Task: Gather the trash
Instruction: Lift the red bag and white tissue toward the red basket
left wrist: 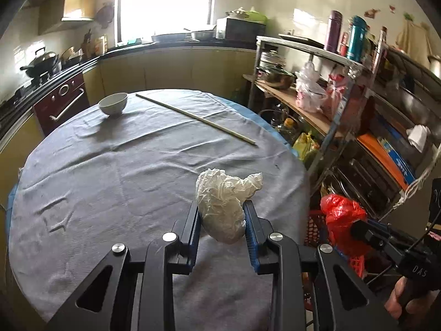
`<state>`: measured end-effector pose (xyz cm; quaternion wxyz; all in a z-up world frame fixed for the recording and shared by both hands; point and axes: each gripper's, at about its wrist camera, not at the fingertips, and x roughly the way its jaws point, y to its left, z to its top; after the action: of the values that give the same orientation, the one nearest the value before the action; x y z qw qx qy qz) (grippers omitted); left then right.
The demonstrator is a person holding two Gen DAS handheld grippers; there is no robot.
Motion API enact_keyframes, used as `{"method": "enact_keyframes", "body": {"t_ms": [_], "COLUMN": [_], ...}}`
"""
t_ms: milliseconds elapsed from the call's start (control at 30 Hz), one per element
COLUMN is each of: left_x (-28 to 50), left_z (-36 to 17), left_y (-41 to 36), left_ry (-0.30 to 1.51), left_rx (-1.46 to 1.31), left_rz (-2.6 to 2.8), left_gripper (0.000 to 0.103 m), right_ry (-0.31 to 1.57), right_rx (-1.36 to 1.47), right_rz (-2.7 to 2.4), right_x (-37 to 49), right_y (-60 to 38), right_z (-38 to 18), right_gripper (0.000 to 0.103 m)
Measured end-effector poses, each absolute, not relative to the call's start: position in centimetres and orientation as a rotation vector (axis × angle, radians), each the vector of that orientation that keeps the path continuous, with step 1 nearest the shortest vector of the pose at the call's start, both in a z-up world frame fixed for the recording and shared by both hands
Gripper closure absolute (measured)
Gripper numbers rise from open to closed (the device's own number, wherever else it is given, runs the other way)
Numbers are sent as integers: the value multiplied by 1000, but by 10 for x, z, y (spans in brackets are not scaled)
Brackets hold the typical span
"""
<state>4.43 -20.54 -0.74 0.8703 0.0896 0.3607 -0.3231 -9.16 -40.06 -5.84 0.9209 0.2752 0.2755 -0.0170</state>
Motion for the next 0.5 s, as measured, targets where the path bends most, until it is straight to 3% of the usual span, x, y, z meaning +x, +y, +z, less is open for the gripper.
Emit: {"method": "enact_keyframes", "body": {"t_ms": [500], "left_x": [8], "left_z": [-2], "left_y": [-242], "left_ry": [710], "left_rx": [290], "left_rz": [-715], "left_gripper": [72], "right_ry": [513], "right_rx": [612], "right_rz": [-56], "right_x": [-123], "right_y": [-425], "right_z": [-58], "right_gripper": [57]}}
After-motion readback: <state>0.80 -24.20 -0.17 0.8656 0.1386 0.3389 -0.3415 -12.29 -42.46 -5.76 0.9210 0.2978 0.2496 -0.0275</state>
